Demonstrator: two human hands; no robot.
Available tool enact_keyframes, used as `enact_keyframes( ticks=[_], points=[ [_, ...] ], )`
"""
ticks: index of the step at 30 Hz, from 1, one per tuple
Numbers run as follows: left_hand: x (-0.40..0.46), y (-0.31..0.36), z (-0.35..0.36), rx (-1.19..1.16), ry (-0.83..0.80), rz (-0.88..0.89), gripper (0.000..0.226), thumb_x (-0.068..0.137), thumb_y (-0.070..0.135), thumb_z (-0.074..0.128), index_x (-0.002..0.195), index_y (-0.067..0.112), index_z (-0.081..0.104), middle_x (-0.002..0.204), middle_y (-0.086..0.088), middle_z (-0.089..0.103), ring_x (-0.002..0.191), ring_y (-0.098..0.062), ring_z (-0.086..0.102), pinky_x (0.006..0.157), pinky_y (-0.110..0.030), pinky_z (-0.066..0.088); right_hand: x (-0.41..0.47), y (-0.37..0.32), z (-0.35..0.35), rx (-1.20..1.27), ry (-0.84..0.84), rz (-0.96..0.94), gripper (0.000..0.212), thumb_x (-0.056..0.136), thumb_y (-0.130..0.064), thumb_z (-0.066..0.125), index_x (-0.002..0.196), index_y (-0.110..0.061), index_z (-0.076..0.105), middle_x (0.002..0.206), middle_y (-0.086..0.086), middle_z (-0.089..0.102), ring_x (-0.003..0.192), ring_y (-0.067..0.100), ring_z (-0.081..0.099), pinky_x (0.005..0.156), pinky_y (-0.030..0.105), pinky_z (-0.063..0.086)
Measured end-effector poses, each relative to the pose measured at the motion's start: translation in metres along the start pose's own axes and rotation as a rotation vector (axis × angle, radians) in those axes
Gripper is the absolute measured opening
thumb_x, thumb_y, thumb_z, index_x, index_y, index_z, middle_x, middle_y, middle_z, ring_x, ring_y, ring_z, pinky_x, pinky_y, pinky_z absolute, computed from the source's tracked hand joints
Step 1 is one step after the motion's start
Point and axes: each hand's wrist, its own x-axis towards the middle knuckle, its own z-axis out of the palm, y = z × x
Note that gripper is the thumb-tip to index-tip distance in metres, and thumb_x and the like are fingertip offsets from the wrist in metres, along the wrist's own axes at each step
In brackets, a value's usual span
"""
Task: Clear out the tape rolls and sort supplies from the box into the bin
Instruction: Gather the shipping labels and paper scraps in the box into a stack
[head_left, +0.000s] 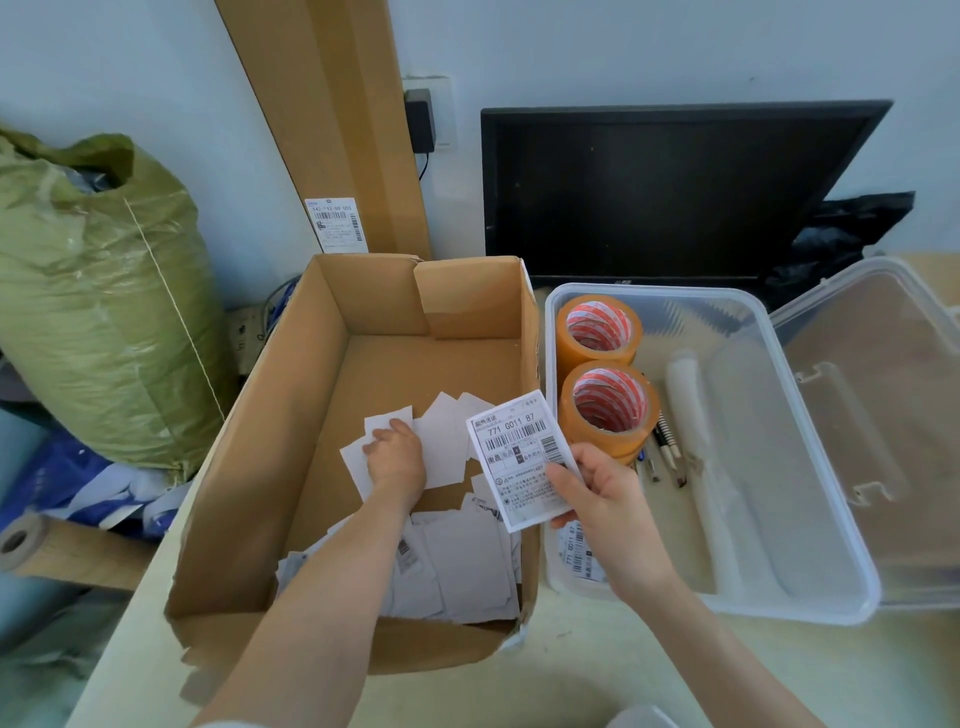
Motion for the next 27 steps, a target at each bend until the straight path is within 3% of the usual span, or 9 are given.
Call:
enact_keyframes(
  ticks=[2, 5, 9, 11, 13, 16, 20, 24, 27],
  points=[
    [-0.003, -0.010, -0.004, -0.061, 0.054, -0.003, 0.042, 0.090, 0.006, 0.052, 0.130, 0.001, 0.039, 0.126, -0.015, 0.053, 0.115, -0.026, 0.055, 0.085, -0.029, 0.049, 0.000, 0.000, 0.000, -0.001, -0.003, -0.001, 0.014, 0.097, -0.007, 0.050, 0.098, -0.009, 0.064, 0.097, -0.002, 0.074, 0.084, 0.013, 0.071, 0.056, 0.020, 0.052],
    [-0.005, -0.031, -0.017, -0.210, 0.063, -0.034, 0.024, 0.092, 0.001, 0.043, 0.113, 0.004, 0.054, 0.113, -0.014, 0.060, 0.105, -0.029, 0.059, 0.077, -0.033, 0.048, 0.001, 0.000, 0.000, 0.010, -0.006, -0.007, 0.015, 0.097, -0.007, 0.050, 0.098, -0.010, 0.064, 0.097, -0.003, 0.074, 0.084, 0.012, 0.070, 0.055, 0.019, 0.052],
    [-0.018, -0.048, -0.041, -0.773, 0.162, -0.081, 0.017, 0.094, 0.010, 0.050, 0.084, 0.006, 0.063, 0.092, -0.013, 0.068, 0.074, -0.025, 0.063, 0.054, -0.025, 0.045, 0.000, 0.001, 0.000, 0.012, 0.003, -0.028, 0.016, 0.097, -0.007, 0.049, 0.099, -0.012, 0.065, 0.098, -0.004, 0.074, 0.083, 0.013, 0.070, 0.055, 0.019, 0.052],
    [-0.040, -0.048, -0.062, -1.156, 0.195, -0.090, 0.008, 0.091, 0.014, 0.062, 0.097, 0.013, 0.065, 0.098, 0.001, 0.065, 0.084, -0.018, 0.064, 0.059, -0.021, 0.048, 0.000, 0.001, 0.001, 0.004, 0.041, -0.065, 0.019, 0.097, -0.007, 0.049, 0.102, -0.016, 0.065, 0.097, -0.006, 0.073, 0.084, 0.012, 0.070, 0.055, 0.020, 0.052],
    [-0.072, -0.044, -0.085, -1.518, 0.198, -0.090, 0.027, 0.088, 0.018, 0.067, 0.114, 0.022, 0.061, 0.108, 0.009, 0.063, 0.094, -0.012, 0.063, 0.070, -0.022, 0.050, -0.002, 0.002, 0.001, -0.020, 0.129, -0.126, 0.024, 0.097, -0.007, 0.050, 0.108, -0.022, 0.066, 0.098, -0.011, 0.073, 0.087, 0.008, 0.069, 0.059, 0.022, 0.056],
    [-0.119, -0.032, -0.109, -1.834, 0.189, -0.026, 0.029, 0.089, 0.023, 0.065, 0.116, 0.033, 0.060, 0.108, 0.013, 0.068, 0.097, -0.010, 0.066, 0.080, -0.026, 0.051, -0.005, 0.002, 0.000, 0.016, 0.211, -0.159, 0.029, 0.098, -0.007, 0.048, 0.118, -0.021, 0.064, 0.105, -0.011, 0.072, 0.093, 0.005, 0.068, 0.068, 0.022, 0.058],
    [-0.165, -0.001, -0.121, -1.995, 0.136, -0.038, 0.020, 0.093, 0.024, 0.059, 0.104, 0.039, 0.063, 0.096, 0.016, 0.072, 0.091, -0.006, 0.068, 0.077, -0.025, 0.053, -0.005, 0.002, -0.001, 0.079, 0.166, -0.155, 0.031, 0.099, -0.006, 0.046, 0.118, -0.023, 0.062, 0.105, -0.010, 0.073, 0.093, 0.007, 0.069, 0.067, 0.022, 0.057],
    [-0.185, 0.030, -0.119, -2.099, 0.073, -0.137, 0.015, 0.090, 0.021, 0.062, 0.095, 0.033, 0.069, 0.098, 0.009, 0.073, 0.099, -0.015, 0.066, 0.095, -0.040, 0.050, -0.006, 0.003, -0.002, 0.064, 0.122, -0.201, 0.027, 0.097, -0.007, 0.050, 0.117, -0.020, 0.064, 0.106, -0.007, 0.073, 0.096, 0.010, 0.069, 0.075, 0.026, 0.057],
    [-0.195, 0.044, -0.118, -2.205, 0.030, -0.212, 0.014, 0.088, 0.018, 0.063, 0.092, 0.029, 0.070, 0.101, 0.003, 0.073, 0.102, -0.021, 0.066, 0.095, -0.042, 0.050, -0.007, 0.006, -0.002, 0.083, 0.121, -0.224, 0.024, 0.095, -0.006, 0.054, 0.114, -0.015, 0.065, 0.106, -0.003, 0.073, 0.100, 0.013, 0.068, 0.085, 0.032, 0.056]
  ],
)
